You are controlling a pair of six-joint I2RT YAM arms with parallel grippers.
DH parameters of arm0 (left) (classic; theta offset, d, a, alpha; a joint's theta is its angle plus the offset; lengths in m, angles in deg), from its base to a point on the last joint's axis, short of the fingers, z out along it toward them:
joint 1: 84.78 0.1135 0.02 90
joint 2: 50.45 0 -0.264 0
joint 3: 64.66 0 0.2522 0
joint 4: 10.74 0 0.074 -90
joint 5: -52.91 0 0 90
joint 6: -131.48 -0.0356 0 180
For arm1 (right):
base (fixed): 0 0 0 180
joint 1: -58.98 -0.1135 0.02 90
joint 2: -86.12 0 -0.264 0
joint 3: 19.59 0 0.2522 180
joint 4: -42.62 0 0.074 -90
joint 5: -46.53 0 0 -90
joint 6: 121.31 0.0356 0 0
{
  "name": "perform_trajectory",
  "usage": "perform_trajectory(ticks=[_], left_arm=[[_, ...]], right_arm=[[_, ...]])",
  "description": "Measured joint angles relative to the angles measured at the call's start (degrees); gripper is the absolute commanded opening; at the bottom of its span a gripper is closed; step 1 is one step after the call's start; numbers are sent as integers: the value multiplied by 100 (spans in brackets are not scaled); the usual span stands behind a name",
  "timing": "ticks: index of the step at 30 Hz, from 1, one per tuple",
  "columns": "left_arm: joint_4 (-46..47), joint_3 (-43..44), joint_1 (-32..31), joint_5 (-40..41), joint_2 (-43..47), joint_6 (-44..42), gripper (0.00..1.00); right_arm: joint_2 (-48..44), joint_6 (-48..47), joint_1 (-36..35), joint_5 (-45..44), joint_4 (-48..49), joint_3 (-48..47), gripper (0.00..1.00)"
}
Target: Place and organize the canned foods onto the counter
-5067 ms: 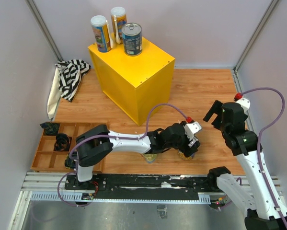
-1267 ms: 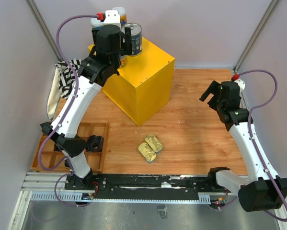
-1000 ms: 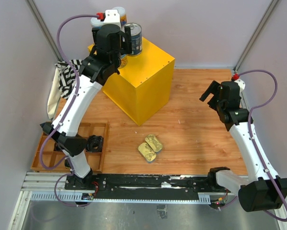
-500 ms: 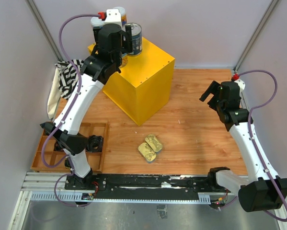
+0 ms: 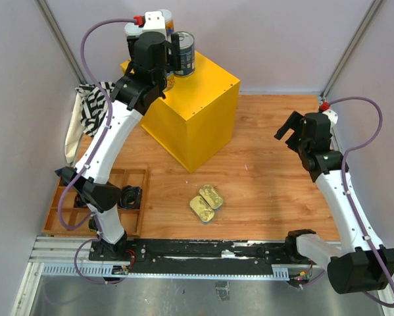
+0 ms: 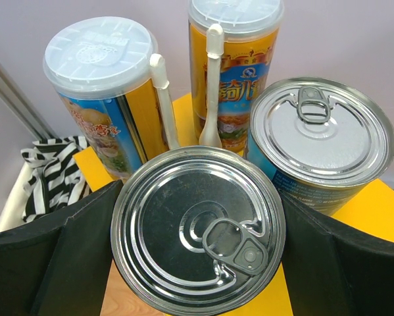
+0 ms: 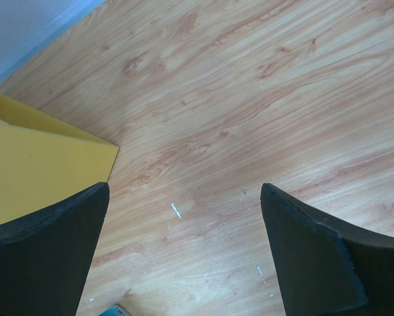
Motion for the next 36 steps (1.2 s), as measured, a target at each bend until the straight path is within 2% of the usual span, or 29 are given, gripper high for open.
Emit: perform_trajectory(ticks=[3,9,13,19,22,36], left_arm=[[46,-22,20,0,0,-2,38],[114,-66,31,2,2,-4,70],[289,-219,31,-20,57,-44,81],[422,-424,61,-122,192,-31,90],[492,-533,68,-168,264,-11,98],[509,-798,94,-409,420,254,99]], right_arm=[[-20,0,0,0,-2,0,98],[-52,0,0,0,-4,0,98],[-55,0,0,0,-13,0,98],[-81,0,0,0,-20,0,98],[-118,2,0,0,-20,0,98],[-282,-11,0,4,-98,0,99]])
